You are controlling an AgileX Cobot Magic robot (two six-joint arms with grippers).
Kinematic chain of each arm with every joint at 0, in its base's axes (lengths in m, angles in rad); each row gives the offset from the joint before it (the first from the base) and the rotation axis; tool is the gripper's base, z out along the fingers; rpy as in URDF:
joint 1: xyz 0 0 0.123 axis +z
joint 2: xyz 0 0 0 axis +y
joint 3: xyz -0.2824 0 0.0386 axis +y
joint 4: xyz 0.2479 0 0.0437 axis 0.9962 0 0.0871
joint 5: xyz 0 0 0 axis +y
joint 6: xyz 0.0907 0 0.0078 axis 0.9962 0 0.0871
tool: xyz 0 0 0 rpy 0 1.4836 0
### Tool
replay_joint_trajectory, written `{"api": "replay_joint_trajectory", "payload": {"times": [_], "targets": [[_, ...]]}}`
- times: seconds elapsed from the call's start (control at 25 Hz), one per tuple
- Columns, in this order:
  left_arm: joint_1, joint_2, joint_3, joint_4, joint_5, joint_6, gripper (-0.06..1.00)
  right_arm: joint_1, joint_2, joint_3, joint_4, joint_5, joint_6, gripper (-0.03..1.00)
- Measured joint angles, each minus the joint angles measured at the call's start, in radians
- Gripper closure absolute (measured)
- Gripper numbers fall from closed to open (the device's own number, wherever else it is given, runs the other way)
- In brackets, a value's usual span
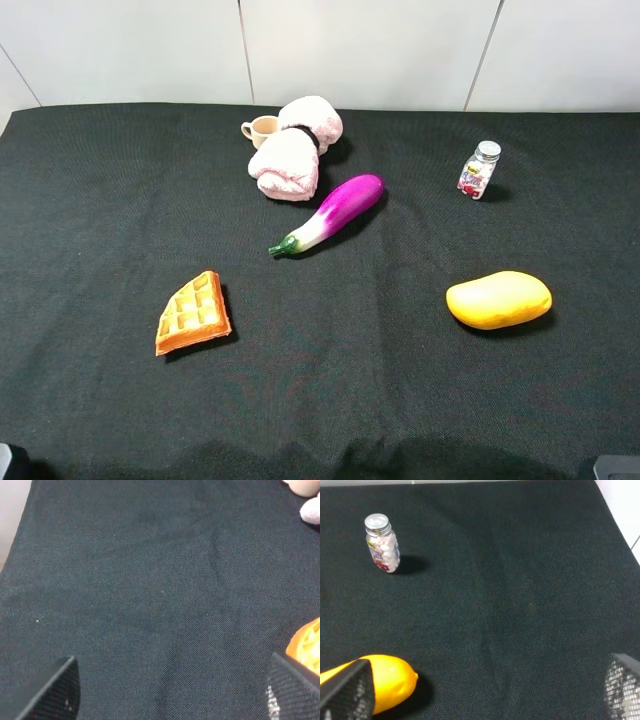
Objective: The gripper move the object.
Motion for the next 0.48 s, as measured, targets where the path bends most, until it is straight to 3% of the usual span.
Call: {"api": "replay_joint_trajectory", "payload": {"times": [0.48], "targets": [[0.000, 0.000, 0.000, 0.000, 0.000, 0.000, 0.16, 0.000, 0.000, 0.000, 0.001, 0.000, 0.000, 0.27]]}}
